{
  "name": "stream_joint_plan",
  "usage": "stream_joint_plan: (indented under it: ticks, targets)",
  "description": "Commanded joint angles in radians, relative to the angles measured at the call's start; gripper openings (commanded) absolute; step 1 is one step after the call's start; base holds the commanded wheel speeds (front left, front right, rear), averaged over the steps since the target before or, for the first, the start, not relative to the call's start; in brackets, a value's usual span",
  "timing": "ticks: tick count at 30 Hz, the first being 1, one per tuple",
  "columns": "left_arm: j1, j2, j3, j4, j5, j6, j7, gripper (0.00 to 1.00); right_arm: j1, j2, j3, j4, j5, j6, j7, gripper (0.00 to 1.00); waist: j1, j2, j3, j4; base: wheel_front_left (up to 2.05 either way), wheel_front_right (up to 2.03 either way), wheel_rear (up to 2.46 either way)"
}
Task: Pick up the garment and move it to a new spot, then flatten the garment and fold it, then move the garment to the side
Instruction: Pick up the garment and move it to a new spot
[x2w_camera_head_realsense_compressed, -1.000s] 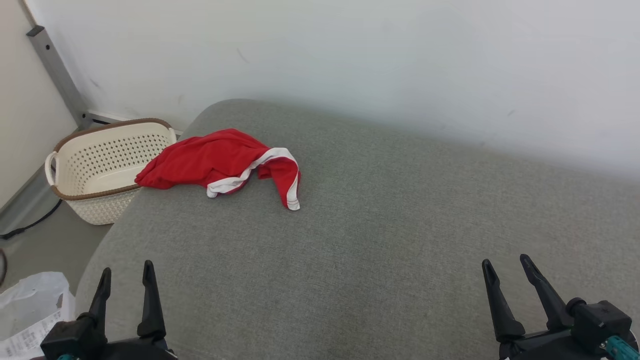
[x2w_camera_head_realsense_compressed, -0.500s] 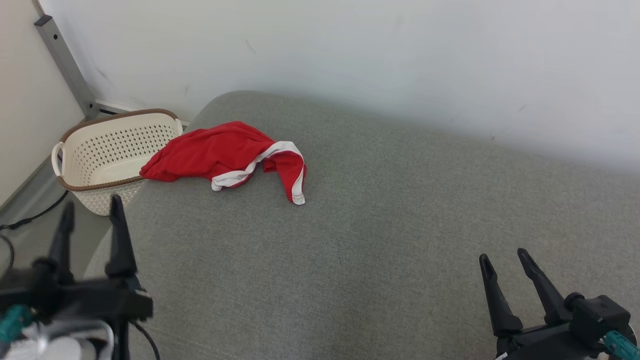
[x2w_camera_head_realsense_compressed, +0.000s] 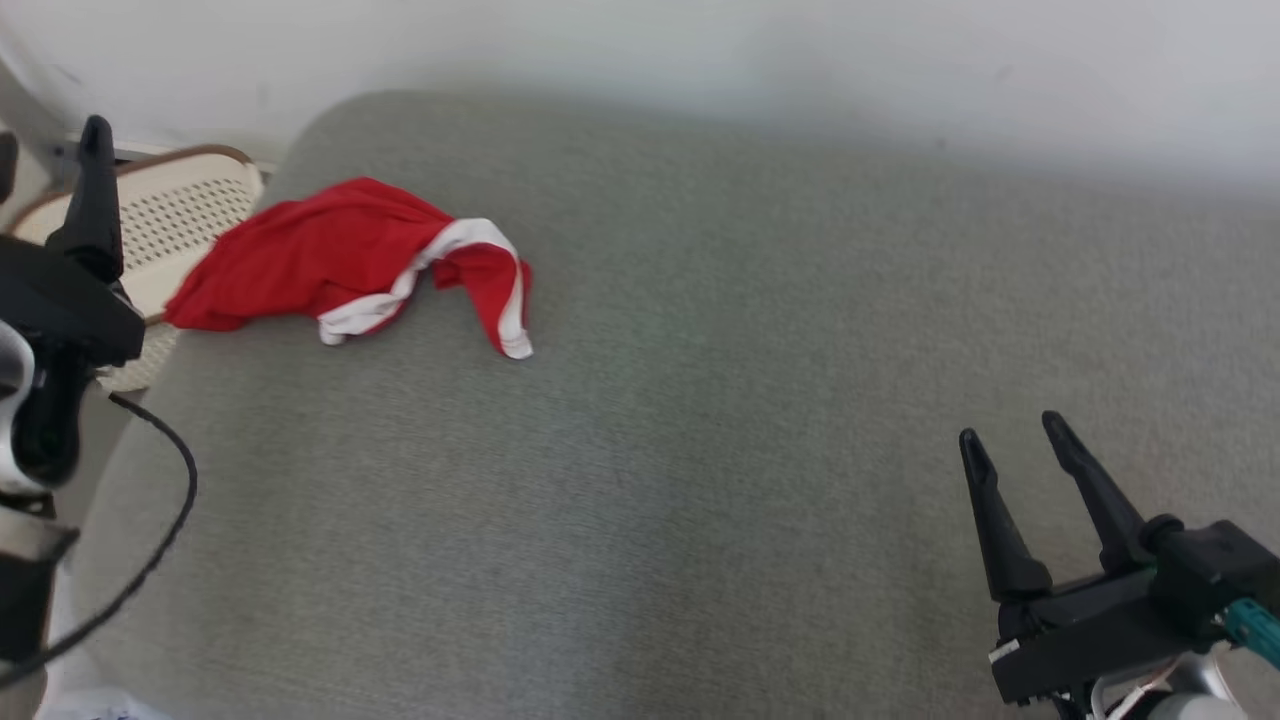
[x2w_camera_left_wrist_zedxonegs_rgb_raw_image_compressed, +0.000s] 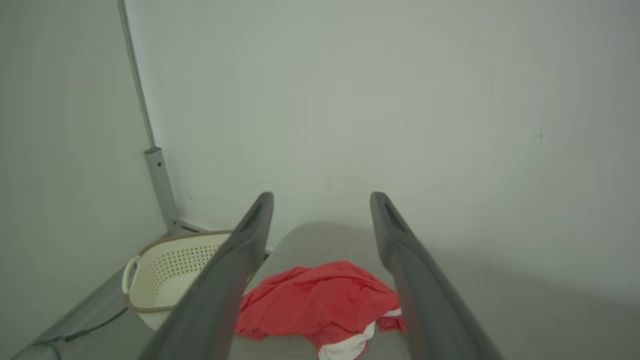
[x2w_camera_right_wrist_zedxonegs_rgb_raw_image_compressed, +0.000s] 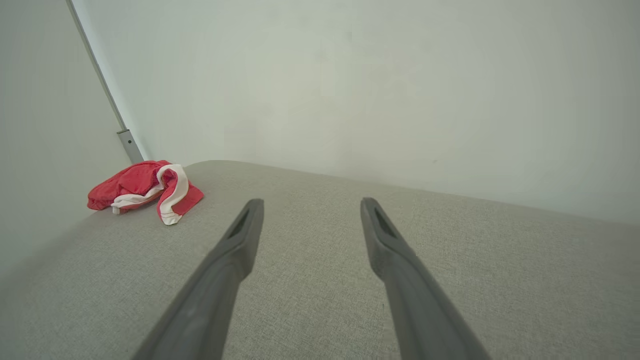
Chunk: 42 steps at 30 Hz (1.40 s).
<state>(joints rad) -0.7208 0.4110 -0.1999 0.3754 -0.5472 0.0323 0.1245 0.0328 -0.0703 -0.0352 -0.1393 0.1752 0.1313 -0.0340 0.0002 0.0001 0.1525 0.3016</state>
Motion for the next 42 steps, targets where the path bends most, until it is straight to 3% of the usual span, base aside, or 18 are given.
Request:
stream_joint_plan:
  ticks: [1,6,11,25,26,27,28,35,42]
  targets:
    - [-0.017,-0.003,0.000,0.022,-0.026,-0.009,0.014,1.00,-0.015,-0.008,-0.002,-0.006,0.005,-0.001,0.000,1.00,-0.0002,-0.0001,0.093,-0.088,0.00,0.00,0.00]
    - [-0.115,-0.004,-0.004,0.238,-0.088,-0.067,0.134,1.00,-0.050,-0.020,0.002,-0.019,0.009,-0.001,-0.001,1.00,-0.0002,-0.0001,0.178,-0.156,0.00,0.00,0.00]
    - [-0.167,0.002,-0.003,0.399,-0.117,-0.098,0.190,1.00,-0.077,-0.039,-0.002,-0.031,0.012,-0.001,-0.002,1.00,-0.0002,-0.0001,0.249,-0.209,0.00,0.00,0.00]
    - [-0.206,-0.005,0.045,0.676,-0.194,-0.120,0.160,1.00,-0.091,-0.062,-0.034,-0.068,0.021,-0.001,-0.004,1.00,-0.0002,-0.0001,0.350,-0.268,0.00,0.00,0.00]
    - [-0.207,-0.004,0.045,0.688,-0.192,-0.118,0.151,0.88,-0.091,-0.062,-0.035,-0.069,0.019,-0.001,-0.003,1.00,-0.0002,-0.0001,0.351,-0.268,0.00,0.00,0.00]
    - [-0.209,-0.004,0.039,0.697,-0.184,-0.118,0.141,0.57,-0.091,-0.060,-0.037,-0.070,0.017,-0.001,-0.003,1.00,-0.0002,-0.0001,0.350,-0.267,0.00,0.00,0.00]
    - [-0.211,-0.009,0.035,0.706,-0.181,-0.121,0.136,0.00,-0.089,-0.058,-0.039,-0.069,0.015,-0.001,-0.003,1.00,-0.0002,-0.0001,0.347,-0.265,0.00,0.00,0.00]
    - [-0.241,0.024,-0.023,0.676,-0.104,-0.125,0.011,0.00,-0.080,-0.039,-0.032,-0.050,0.014,-0.001,-0.012,1.00,-0.0002,-0.0001,0.291,-0.250,0.00,0.00,0.00]
    - [-0.178,0.023,-0.086,0.529,-0.024,-0.094,-0.100,0.00,-0.075,-0.014,-0.014,-0.008,0.026,-0.001,-0.031,1.00,-0.0002,-0.0001,0.206,-0.250,0.00,0.00,0.00]
